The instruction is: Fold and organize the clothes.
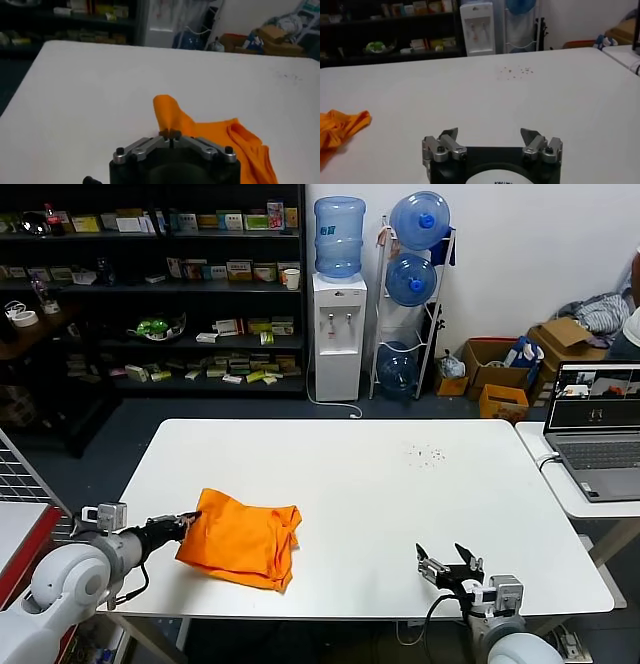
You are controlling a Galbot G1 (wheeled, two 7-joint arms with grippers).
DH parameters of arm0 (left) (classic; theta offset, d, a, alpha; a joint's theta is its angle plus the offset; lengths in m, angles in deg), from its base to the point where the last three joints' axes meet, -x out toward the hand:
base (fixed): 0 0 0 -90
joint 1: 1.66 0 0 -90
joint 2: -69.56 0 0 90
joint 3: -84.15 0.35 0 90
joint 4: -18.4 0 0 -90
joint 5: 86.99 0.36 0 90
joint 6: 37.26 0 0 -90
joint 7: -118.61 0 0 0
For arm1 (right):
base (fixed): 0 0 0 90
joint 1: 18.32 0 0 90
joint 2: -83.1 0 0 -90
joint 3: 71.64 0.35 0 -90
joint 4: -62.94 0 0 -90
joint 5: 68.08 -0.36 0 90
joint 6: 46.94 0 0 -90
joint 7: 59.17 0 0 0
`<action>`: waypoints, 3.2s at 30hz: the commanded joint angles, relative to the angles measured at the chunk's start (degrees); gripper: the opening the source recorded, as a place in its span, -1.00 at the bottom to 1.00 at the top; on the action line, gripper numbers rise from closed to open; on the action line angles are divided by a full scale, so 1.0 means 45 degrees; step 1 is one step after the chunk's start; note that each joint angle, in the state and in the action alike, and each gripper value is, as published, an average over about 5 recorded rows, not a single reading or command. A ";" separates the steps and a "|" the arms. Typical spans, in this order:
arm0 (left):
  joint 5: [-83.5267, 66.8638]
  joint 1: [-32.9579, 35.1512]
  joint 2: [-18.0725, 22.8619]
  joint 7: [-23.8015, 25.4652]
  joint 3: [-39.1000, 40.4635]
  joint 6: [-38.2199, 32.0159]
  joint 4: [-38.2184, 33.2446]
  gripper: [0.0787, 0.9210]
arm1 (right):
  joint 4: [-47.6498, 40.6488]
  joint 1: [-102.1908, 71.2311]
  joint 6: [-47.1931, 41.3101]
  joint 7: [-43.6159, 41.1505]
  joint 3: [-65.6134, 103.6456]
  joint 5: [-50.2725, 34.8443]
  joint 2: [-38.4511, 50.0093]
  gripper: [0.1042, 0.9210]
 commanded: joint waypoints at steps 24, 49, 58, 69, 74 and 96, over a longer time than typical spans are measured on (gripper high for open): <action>0.2760 0.0674 -0.2846 0.0444 -0.2859 -0.0028 0.2270 -0.96 | -0.0242 0.0364 0.0165 -0.0128 -0.0198 -0.0005 0.0037 0.76; -0.5241 -0.4324 0.5586 -0.7084 0.5699 0.0044 -0.1700 -0.96 | -0.0256 0.0241 0.0056 0.0166 0.0161 0.0436 -0.0365 0.76; -0.2172 -0.5149 0.8210 -0.5288 0.6379 0.0201 0.1356 -0.96 | -0.0022 -0.0131 0.0009 0.0234 0.0462 0.0409 -0.0431 0.76; -0.1324 -0.4921 0.7964 -0.4724 0.6227 0.0137 0.1804 -0.96 | -0.0074 -0.0079 0.0033 0.0222 0.0392 0.0426 -0.0522 0.76; -0.1323 -0.4903 0.8112 -0.4798 0.6426 0.0142 0.1745 -0.96 | 0.0000 -0.0132 0.0043 0.0215 0.0433 0.0400 -0.0432 0.76; 0.3011 -0.1891 0.6638 -0.0711 0.2953 -0.1294 -0.1170 -0.27 | -0.0777 -0.0008 0.3811 -0.2700 0.0459 0.3330 -0.1057 0.76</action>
